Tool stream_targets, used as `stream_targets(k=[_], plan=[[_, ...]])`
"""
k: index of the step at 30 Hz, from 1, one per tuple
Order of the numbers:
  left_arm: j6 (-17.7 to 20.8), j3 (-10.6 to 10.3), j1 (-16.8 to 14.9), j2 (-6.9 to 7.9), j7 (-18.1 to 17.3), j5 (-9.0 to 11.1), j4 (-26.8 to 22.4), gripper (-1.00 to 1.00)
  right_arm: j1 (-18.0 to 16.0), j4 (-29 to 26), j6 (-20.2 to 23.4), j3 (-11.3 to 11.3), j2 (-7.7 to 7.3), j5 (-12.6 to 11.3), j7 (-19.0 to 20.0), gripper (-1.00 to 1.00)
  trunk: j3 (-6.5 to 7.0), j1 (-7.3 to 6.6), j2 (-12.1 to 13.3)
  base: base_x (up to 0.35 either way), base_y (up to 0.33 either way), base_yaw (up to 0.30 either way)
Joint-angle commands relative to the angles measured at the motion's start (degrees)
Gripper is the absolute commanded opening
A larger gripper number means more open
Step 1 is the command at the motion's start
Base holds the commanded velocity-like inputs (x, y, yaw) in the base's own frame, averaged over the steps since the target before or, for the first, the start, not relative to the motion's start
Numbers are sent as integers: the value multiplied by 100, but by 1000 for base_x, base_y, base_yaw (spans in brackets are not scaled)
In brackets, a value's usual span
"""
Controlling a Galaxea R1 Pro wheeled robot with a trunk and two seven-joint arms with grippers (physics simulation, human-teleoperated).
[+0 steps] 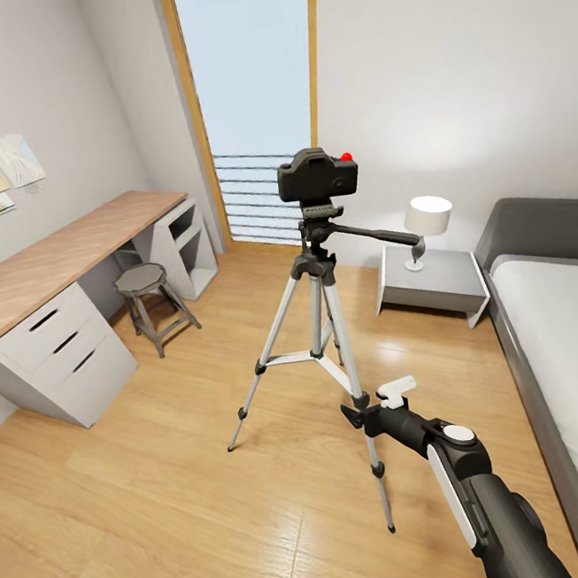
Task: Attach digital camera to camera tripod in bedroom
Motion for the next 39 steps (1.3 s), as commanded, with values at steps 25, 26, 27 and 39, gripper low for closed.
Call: stream_targets(k=[25, 26, 27, 39], plan=[[13, -49, -4, 1, 20, 43, 3, 100, 74, 4498, -444, -690, -1441, 364, 40, 100, -9, 3, -10, 0, 0, 0], [13, -49, -4, -1, 20, 43, 4, 100, 74, 4613, -544, -691, -1462, 364, 39, 100, -9, 3, -10, 0, 0, 0], [13, -51, -4, -2, 20, 43, 4, 100, 74, 4733, -645, -692, -1481, 363, 38, 100, -9, 3, -10, 0, 0, 0], [13, -48, -4, 0, 20, 43, 6, 100, 75, 6021, -1461, -698, -1598, 363, 37, 100, -9, 3, -10, 0, 0, 0]])
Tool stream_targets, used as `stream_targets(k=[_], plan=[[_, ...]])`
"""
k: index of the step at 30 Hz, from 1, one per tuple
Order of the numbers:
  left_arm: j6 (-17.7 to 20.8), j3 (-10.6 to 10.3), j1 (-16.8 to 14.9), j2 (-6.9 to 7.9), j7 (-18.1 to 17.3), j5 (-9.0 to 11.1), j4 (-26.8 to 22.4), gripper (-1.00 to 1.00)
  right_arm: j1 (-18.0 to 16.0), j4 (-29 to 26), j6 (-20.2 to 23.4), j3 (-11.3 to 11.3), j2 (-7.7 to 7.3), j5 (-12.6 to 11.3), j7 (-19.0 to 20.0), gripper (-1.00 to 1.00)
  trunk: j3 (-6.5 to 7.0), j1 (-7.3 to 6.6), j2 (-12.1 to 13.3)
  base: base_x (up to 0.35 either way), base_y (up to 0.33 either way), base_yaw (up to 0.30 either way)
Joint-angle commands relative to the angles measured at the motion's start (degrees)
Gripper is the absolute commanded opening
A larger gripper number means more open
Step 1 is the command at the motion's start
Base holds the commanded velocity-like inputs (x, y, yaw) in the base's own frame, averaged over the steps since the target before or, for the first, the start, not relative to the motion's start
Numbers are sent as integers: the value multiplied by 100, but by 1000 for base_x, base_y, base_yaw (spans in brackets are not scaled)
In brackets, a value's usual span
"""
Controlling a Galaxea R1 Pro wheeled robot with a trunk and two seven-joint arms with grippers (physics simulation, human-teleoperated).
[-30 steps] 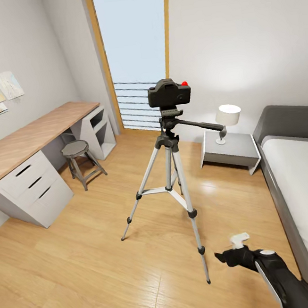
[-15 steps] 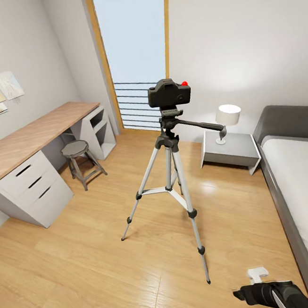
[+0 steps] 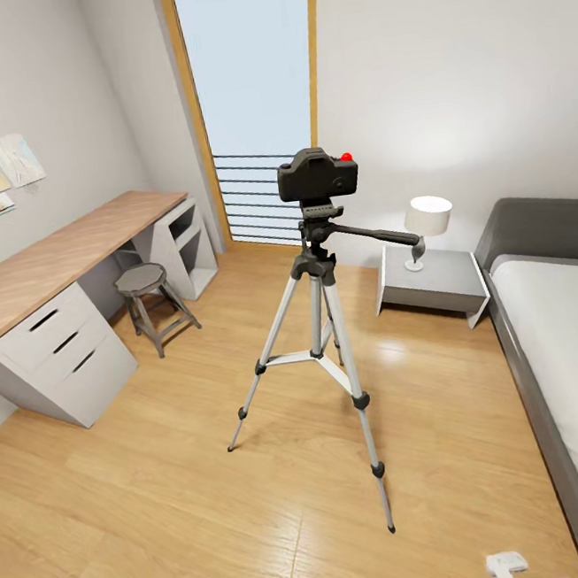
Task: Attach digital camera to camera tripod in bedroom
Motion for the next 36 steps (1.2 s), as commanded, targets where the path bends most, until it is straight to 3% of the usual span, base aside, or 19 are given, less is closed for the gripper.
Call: stream_targets(k=[1, 17, 18, 26, 36], plan=[[21, -48, -4, 1, 20, 34, -2, 100, -2, 77, -10, -49, 0, 59, 41, 100, -9, 3, -10, 0, 0, 0], [-11, -46, -5, 16, 28, 73, 2, 100, -2, 1512, -772, -41, -122, 57, -64, 100, -9, 3, -10, 0, 0, 0], [-85, -47, -4, 13, 28, 76, 1, 100, -6, 1854, -990, -37, -139, 53, -184, 100, -9, 3, -10, 0, 0, 0], [-134, -48, -4, 2, 28, 59, -1, 100, -50, 2035, -1181, -11, -93, 58, -575, 100, -9, 3, -10, 0, 0, 0], [-117, -55, -4, -20, 8, 26, -11, 100, -38, 2053, -1277, -2, -63, 154, -684, 100, -9, 3, -10, 0, 0, 0]])
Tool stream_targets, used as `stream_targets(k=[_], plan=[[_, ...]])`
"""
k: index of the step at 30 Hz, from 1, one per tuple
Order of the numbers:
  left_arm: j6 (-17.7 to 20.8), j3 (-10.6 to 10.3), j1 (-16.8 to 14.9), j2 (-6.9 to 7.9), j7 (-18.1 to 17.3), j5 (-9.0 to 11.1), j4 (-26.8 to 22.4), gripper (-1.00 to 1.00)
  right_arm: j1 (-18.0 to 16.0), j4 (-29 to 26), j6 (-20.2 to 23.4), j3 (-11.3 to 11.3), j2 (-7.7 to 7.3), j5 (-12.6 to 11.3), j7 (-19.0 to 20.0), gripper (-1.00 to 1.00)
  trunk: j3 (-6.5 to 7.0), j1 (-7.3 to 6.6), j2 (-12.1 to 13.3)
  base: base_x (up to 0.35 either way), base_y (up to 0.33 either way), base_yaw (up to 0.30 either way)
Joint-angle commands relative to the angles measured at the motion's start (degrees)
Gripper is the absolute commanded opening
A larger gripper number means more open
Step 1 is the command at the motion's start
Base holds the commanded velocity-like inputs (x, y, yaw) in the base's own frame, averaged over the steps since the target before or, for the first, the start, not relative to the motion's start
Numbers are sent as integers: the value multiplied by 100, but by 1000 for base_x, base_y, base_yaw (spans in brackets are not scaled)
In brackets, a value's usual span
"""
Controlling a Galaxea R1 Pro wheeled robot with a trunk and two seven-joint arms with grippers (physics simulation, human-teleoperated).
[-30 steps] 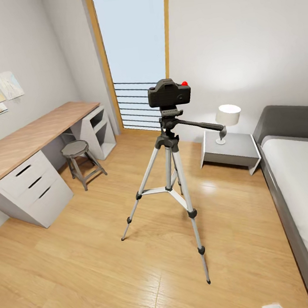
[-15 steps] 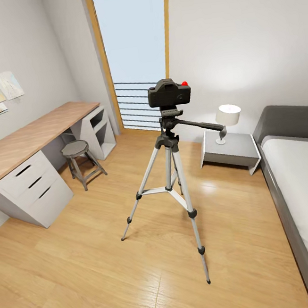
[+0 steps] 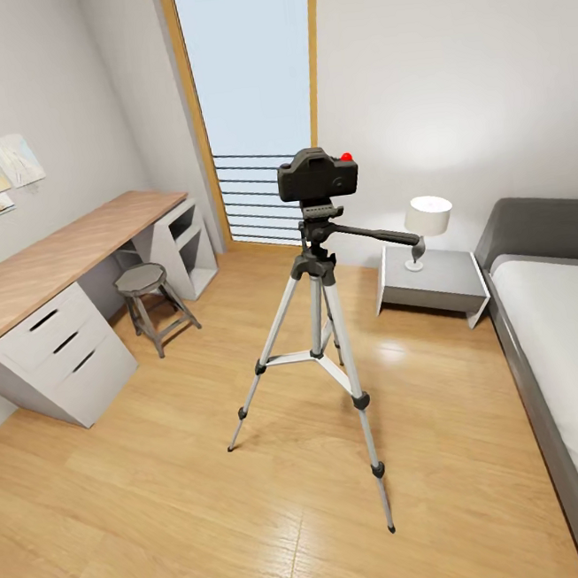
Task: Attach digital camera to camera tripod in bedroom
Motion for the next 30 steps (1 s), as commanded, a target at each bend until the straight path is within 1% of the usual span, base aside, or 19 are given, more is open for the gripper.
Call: stream_targets(k=[1, 7, 8, 10, 15, 21, 30], plan=[[18, -49, -4, -2, 10, 34, -4, 100, -5, 10, 2, -50, -2, 56, -4, 100, -9, 3, -10, 0, 0, 0], [30, -53, -4, -27, -192, -24, -9, 100, 2, 17, -8, -51, 0, 64, -175, 100, -9, 3, -10, 0, 0, 0], [31, -55, -4, -30, -293, -119, -8, 100, 65, 19, -15, -53, 6, 64, -276, 100, -9, 3, -10, 0, 0, 0], [29, -56, -4, -31, -367, -230, -6, 100, 172, 17, -22, -54, 19, 66, -378, 100, -8, 3, -10, 0, 0, 0], [13, -53, -5, -30, -438, -377, 1, 100, 411, 14, -30, -54, 126, 73, -548, 100, 8, 3, -10, 0, 0, 0], [-2, -50, -4, -17, -461, -448, -2, 100, 533, 13, -33, -59, 206, 80, -662, 100, 52, 3, -10, 0, 0, 0], [-5, -42, -4, -5, -467, -471, -10, 100, 569, 13, -22, -53, 241, 86, -691, 100, 133, 3, -10, 0, 0, 0]])
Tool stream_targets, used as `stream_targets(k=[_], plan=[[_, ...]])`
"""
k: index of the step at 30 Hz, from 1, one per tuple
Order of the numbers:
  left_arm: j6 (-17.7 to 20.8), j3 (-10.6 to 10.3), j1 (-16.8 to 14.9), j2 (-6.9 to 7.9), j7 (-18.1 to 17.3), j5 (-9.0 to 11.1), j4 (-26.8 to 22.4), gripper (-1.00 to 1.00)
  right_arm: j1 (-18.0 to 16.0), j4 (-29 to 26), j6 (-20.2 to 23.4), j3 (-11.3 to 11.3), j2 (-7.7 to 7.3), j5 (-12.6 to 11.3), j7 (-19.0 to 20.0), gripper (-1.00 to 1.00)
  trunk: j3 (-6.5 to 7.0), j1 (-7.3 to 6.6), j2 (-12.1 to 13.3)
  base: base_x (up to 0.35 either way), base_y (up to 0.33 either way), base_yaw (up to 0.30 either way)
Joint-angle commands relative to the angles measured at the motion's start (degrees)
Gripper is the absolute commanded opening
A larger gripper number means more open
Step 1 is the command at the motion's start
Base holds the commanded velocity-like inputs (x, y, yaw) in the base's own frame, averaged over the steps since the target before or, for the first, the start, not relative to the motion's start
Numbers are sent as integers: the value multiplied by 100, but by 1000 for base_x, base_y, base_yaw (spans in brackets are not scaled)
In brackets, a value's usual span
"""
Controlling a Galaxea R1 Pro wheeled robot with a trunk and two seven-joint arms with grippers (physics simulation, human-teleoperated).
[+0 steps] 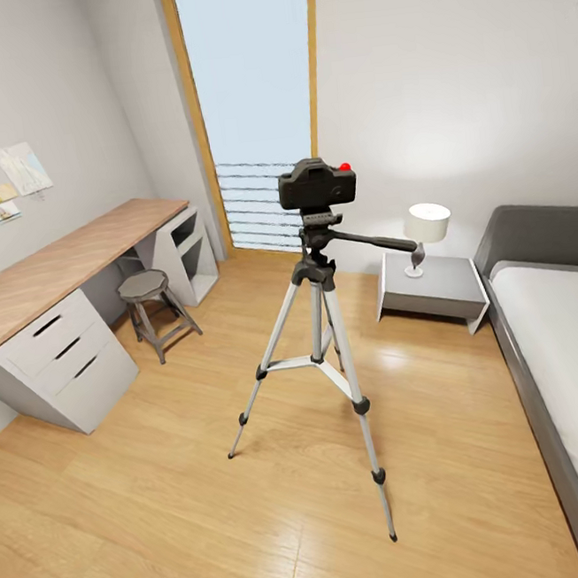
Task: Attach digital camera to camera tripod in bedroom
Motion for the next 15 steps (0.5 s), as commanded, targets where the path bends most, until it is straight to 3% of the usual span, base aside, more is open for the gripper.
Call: stream_targets(k=[1, 15], plan=[[12, -46, -4, 1, 21, 38, -4, 100, -5, 10, 16, -49, -1, 56, 17, 100, 1, 3, -9, 0, 0, 0], [12, -55, -4, 2, 20, 36, -5, 100, -2, 12, 12, -48, 4, 64, 21, 100, 131, 3, -9, 0, 0, 0]])
